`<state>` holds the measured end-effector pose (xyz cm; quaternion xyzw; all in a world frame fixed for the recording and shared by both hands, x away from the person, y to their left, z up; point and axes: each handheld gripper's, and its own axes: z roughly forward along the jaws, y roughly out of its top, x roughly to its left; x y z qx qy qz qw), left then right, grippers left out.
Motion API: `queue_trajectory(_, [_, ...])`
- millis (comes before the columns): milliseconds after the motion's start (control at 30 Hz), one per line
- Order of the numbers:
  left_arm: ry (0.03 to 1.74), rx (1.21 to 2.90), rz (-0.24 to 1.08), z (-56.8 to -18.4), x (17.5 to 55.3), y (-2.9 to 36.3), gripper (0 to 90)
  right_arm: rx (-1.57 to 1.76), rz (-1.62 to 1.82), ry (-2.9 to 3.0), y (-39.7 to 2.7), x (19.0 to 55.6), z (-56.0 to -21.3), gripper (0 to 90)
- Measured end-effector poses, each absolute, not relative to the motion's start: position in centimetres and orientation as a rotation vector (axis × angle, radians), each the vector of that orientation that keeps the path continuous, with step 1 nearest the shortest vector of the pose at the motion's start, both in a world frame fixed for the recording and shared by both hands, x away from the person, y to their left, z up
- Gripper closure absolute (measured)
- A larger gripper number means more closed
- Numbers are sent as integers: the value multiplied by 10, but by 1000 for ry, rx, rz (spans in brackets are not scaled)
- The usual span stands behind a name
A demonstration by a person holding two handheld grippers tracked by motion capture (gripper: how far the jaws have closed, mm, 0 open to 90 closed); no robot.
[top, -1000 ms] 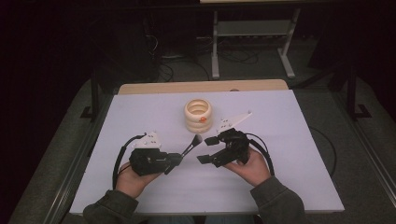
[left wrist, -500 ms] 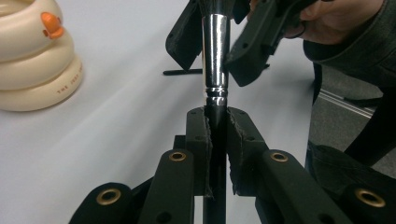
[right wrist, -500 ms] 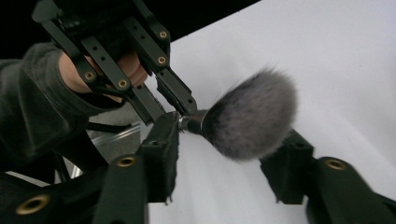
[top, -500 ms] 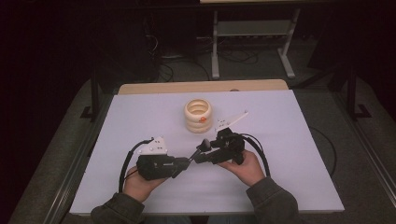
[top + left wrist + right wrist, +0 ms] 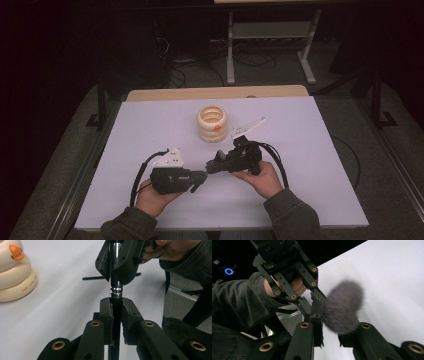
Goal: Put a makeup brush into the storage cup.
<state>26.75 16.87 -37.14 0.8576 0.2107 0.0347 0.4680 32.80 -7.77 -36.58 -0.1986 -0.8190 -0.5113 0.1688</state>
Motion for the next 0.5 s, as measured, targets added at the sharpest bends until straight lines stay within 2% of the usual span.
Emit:
queue_trajectory(233, [502, 2135, 97, -375, 268, 164, 779, -565, -1404, -2377, -77, 326, -365, 772])
queue_trajectory(267, [511, 2137, 94, -376, 268, 164, 695, -560, -1394, -2423, -77, 326, -363, 773])
queue_trajectory(500, [569, 2128, 104, -379, 268, 176, 641, -565, -1359, -2506, -80, 328, -352, 772])
